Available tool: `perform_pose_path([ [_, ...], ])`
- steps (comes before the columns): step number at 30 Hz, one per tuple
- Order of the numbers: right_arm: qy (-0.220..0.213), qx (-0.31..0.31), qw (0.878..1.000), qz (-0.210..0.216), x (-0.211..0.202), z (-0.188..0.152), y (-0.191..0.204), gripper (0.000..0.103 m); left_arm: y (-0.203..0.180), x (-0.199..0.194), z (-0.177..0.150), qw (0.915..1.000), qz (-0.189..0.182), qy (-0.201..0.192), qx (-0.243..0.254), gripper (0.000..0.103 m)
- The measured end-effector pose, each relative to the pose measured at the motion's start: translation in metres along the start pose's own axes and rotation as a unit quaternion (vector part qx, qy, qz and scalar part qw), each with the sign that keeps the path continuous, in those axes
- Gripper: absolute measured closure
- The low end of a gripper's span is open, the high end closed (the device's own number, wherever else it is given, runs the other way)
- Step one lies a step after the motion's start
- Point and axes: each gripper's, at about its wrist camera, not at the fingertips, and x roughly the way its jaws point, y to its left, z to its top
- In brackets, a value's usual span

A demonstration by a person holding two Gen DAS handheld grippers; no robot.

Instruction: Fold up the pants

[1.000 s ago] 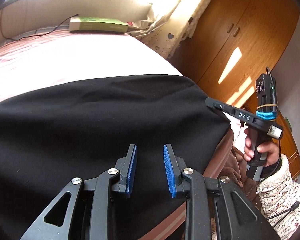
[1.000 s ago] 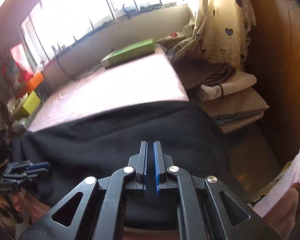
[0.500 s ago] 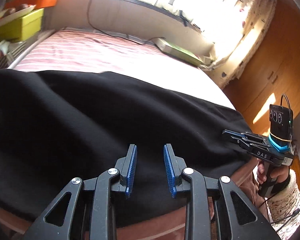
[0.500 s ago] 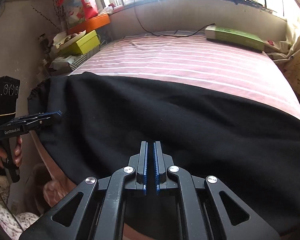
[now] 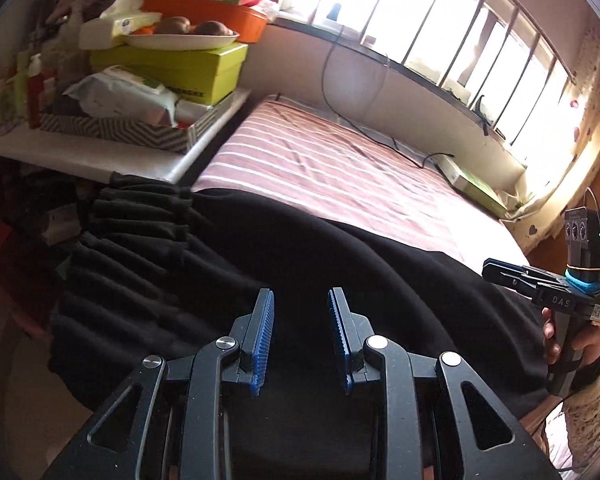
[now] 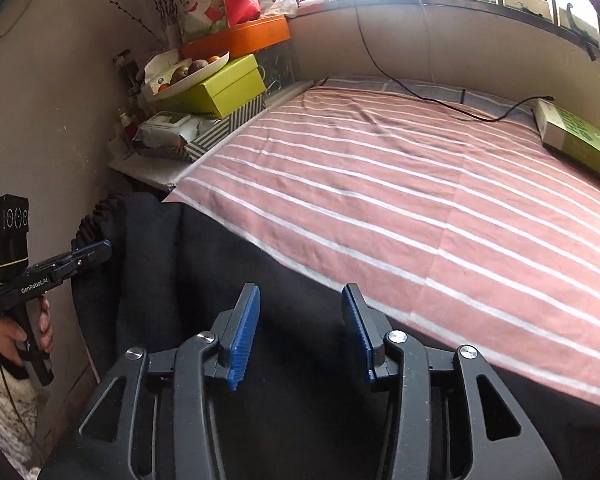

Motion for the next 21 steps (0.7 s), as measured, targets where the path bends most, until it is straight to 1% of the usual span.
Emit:
perform_pose_path([
  [2,0.017,0.005,1.0,0.021,0.019,0.011,0.004,0.059,0.005,0.0,-0.001,1.0,-0.006,0.007,0.005,0.047],
  [4,0.046,0.012,0.997,0.056,0.039,0.018,0.007,0.059,0.006,0.002,-0.003,0.9997,-0.007,0.014,0.02,0.048],
  [5,0.062,0.028,0.995,0.068,0.046,0.019,0.008,0.059,0.008,0.002,-0.003,0.9996,-0.007,0.016,0.021,0.048],
  [6,0.066,0.035,0.995,0.073,0.047,0.018,0.01,0.057,0.008,0.002,-0.005,0.9997,-0.003,0.018,0.015,0.049],
  [8,0.066,0.006,0.994,0.089,0.044,0.014,0.02,0.057,0.016,0.0,-0.007,0.9999,-0.001,0.016,-0.002,0.049],
  [9,0.067,-0.004,0.993,0.094,0.041,0.011,0.023,0.057,0.021,0.0,-0.007,0.9998,0.011,0.015,-0.01,0.049],
  [10,0.075,-0.01,0.991,0.107,0.041,0.008,0.025,0.057,0.027,-0.001,-0.007,0.9997,0.011,0.013,-0.019,0.049],
  [12,0.088,-0.004,0.987,0.131,0.038,0.005,0.024,0.057,0.038,-0.004,-0.007,0.9985,-0.017,0.01,-0.051,0.049],
  [13,0.089,-0.003,0.986,0.14,0.036,0.004,0.024,0.057,0.039,-0.004,-0.006,0.9982,-0.021,0.01,-0.056,0.049],
  [15,0.086,-0.001,0.985,0.153,0.028,0.002,0.023,0.057,0.038,-0.003,-0.004,0.9983,-0.017,0.009,-0.055,0.049],
  [17,0.088,-0.015,0.982,0.164,0.024,0.0,0.029,0.057,0.037,-0.003,-0.003,0.9982,-0.015,0.009,-0.057,0.049],
  [19,0.084,-0.041,0.981,0.168,0.018,-0.004,0.038,0.057,0.034,-0.004,-0.001,0.9987,-0.008,0.007,-0.05,0.049],
  [21,0.088,-0.051,0.977,0.189,0.015,-0.01,0.042,0.057,0.032,-0.004,0.0,0.999,-0.003,0.008,-0.044,0.049],
])
